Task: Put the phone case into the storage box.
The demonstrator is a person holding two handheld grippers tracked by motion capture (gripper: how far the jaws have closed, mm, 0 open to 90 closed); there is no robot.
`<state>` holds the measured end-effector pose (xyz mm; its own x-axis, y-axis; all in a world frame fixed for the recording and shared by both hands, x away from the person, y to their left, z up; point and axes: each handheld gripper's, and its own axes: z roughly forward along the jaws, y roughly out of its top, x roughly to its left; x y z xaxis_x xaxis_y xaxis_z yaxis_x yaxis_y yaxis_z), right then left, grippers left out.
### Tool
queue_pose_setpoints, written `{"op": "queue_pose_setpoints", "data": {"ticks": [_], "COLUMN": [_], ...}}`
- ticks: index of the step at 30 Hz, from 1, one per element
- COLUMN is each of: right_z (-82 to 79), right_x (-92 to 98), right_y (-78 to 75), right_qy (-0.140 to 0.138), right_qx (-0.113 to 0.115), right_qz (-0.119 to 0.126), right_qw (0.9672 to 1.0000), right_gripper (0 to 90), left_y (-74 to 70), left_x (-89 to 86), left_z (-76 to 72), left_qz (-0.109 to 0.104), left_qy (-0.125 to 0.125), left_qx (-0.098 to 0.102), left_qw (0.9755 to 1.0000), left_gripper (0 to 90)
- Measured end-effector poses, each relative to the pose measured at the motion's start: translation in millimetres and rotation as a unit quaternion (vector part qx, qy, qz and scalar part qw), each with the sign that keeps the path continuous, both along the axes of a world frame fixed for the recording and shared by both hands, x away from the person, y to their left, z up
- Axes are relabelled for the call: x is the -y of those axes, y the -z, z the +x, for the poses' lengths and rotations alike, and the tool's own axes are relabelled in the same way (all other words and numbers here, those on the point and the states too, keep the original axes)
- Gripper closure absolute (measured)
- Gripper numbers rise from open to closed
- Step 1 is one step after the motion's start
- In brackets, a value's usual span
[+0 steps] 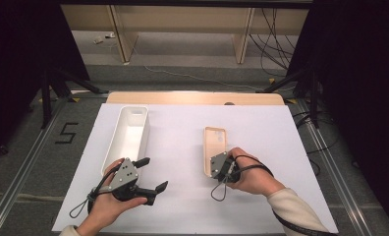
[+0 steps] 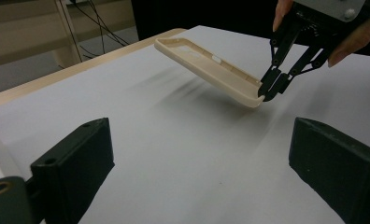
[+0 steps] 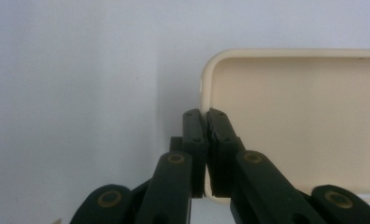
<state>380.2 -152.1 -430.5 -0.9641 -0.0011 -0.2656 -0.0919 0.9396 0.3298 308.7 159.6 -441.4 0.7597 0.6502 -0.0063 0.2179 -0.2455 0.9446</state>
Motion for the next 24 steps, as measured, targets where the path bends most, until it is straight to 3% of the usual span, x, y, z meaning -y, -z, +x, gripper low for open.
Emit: {"op": "queue_pose_setpoints", "data": {"ticks": [8, 15, 24], "right_z": [-1.7, -4.0, -7.3], "right_x": [5.4, 12.5, 19.1], "right_y": [-2.3, -2.8, -5.9], "right_qy": [0.006, 0.006, 0.008], "right_qx": [-0.003, -0.012, -0.016], "right_qz": [0.032, 0.075, 0.103], "right_qw": [0.9995, 0.9971, 0.9945], "right_gripper": [88.0, 88.0, 88.0], "left_y": [0.2, 0.2, 0.2], "left_x": [-0.2, 0.0, 0.1], "left_z": [0.2, 0.0, 0.1], "left_qz": [0.000, 0.000, -0.001], "left_qy": [-0.001, -0.001, -0.001], "left_qx": [-0.001, -0.001, 0.000], "left_qw": [1.0000, 1.0000, 1.0000], "left_gripper": [6.3, 6.5, 6.5]}}
